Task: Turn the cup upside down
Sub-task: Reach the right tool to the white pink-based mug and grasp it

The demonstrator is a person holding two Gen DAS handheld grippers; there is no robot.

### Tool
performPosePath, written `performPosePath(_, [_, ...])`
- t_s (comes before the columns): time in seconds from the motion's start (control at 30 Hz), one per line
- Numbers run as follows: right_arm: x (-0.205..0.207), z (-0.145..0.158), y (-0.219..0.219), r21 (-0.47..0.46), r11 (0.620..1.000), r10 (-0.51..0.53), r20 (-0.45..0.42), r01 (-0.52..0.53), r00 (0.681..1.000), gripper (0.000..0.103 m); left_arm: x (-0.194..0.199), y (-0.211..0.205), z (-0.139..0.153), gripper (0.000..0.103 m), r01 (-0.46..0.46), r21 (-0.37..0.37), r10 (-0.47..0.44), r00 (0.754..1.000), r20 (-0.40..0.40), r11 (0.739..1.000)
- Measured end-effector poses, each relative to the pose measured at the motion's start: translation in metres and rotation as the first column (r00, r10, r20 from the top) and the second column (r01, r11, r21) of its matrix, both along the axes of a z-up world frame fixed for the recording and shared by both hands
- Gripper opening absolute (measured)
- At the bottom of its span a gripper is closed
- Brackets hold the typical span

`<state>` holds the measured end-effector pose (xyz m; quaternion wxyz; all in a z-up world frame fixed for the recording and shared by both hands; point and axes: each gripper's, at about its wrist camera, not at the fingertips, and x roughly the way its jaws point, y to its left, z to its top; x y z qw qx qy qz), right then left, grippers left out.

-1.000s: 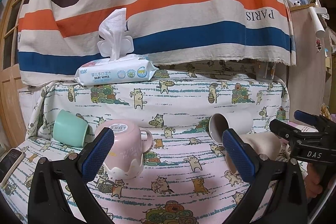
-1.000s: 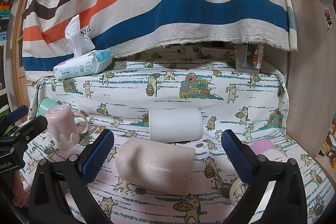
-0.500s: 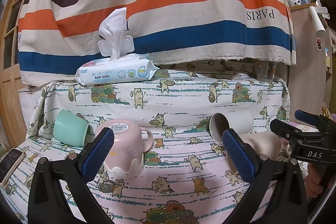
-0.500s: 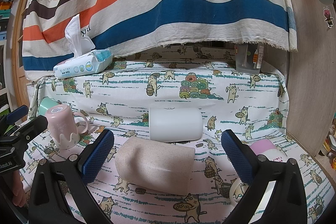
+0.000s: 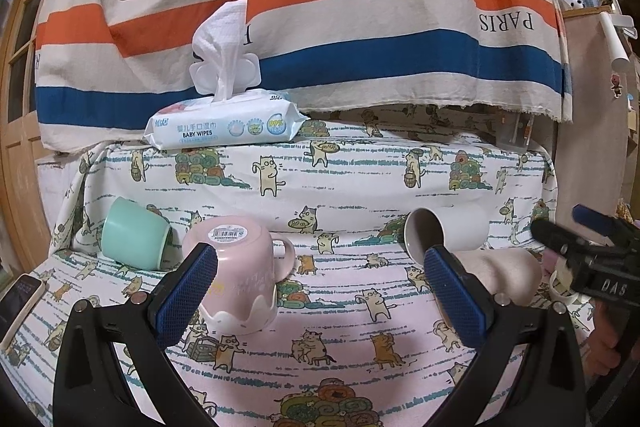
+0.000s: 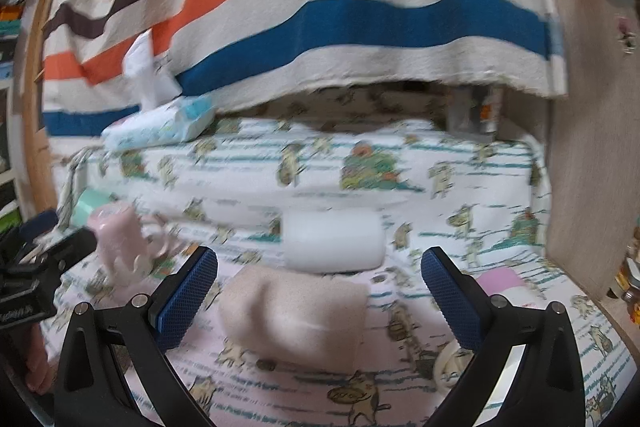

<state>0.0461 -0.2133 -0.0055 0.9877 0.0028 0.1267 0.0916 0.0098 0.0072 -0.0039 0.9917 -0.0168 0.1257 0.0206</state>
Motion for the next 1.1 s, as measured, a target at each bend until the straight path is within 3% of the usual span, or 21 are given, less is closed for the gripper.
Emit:
performPosePath(0.27, [-0.001, 0.008, -0.010, -0.031, 0.999, 0.005, -0.080, -0.008, 0.997, 0.103, -0.002, 0.000, 0.000, 0.103, 0.000, 0.009, 0.000, 1.000, 0.007, 1.000])
performPosePath(0.57, [0.004, 0.043, -0.061, -0.156, 0.984, -0.111, -0.166, 0.085, 0.980, 0.102, -0.002, -0.002, 0.002, 0.103, -0.004, 0.012, 0.004, 1.000, -0.001, 1.000])
performPosePath(0.7, [0.018, 0.043, -0.099, -0.107, 0.979, -0.197, -0.248, 0.175, 0.949, 0.102, 0.000, -0.001, 0.001, 0.103, -0.006, 0.010, 0.006, 1.000, -0.006, 1.000])
performPosePath(0.97, [0.055, 0.000, -0.123, -0.122, 0.982, -0.185, -0.471, 0.144, 0.863, 0.102, 0.000, -0.001, 0.001, 0.103, -0.008, 0.008, 0.008, 1.000, -0.009, 1.000])
performPosePath(1.1, [0.066, -0.015, -0.129, -0.120, 0.975, -0.221, -0.524, 0.186, 0.823, 0.097, 0.000, -0.001, 0.000, 0.103, -0.007, 0.011, 0.007, 1.000, -0.007, 1.000])
